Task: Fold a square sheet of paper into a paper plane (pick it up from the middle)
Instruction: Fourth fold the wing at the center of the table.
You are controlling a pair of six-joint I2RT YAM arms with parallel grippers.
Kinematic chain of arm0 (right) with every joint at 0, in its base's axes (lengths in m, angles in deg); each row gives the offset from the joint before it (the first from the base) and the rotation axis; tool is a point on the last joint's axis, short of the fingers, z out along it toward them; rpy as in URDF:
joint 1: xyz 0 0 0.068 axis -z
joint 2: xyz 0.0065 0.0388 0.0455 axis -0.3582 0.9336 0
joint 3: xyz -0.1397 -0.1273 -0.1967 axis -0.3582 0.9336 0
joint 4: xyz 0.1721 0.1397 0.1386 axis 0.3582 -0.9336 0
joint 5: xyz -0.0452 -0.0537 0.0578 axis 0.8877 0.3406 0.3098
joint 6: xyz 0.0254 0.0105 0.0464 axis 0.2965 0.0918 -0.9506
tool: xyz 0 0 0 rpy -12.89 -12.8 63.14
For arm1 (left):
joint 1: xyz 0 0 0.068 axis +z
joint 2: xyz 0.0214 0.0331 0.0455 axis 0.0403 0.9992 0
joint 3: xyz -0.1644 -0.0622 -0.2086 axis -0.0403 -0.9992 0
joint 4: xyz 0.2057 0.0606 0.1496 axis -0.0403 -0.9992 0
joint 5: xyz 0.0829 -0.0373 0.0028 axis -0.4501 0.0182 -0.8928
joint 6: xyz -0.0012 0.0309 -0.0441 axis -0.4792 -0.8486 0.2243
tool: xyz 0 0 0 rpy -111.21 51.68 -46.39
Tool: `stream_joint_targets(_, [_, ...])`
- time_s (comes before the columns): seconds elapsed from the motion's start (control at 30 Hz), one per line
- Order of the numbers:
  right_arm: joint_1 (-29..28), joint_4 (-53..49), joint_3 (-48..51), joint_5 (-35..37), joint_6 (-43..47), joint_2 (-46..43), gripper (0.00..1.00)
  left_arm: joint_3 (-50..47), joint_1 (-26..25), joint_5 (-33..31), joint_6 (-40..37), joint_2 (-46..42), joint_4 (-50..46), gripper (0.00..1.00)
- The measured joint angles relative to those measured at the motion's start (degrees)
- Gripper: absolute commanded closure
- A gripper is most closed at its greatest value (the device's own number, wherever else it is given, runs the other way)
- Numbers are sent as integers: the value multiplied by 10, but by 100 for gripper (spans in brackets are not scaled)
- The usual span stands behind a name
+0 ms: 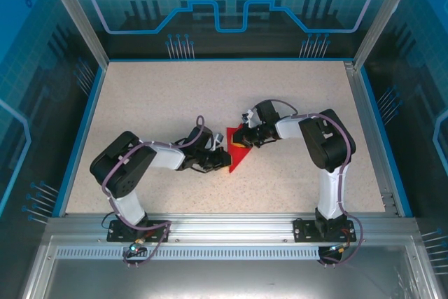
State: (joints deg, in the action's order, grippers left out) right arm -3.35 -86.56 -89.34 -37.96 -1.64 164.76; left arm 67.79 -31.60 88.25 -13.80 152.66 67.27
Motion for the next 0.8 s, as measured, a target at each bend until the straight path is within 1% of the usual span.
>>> stream_joint_targets(0.1, [1, 8, 5, -2, 0, -1, 89, -7, 0, 7, 3, -6, 9, 76])
stream_joint_targets(0.2, [1, 16, 10, -3, 1, -2, 89, -11, 0, 6, 4, -24, 3, 72])
stream_joint_targets(0.47, [1, 21, 12, -5, 2, -2, 89, -14, 0, -14, 17, -39, 0, 70])
stream_joint_targets(0.6, [2, 27, 15, -5, 2, -2, 89, -15, 0, -25, 24, -39, -1, 73])
stream_joint_targets(0.7, [2, 29, 16, -7, 2, -2, 89, -15, 0, -31, 34, -39, 3, 78])
stream_joint_targets(0.8, [3, 29, 16, -7, 2, -2, 89, -15, 0, -32, 47, -38, 15, 86])
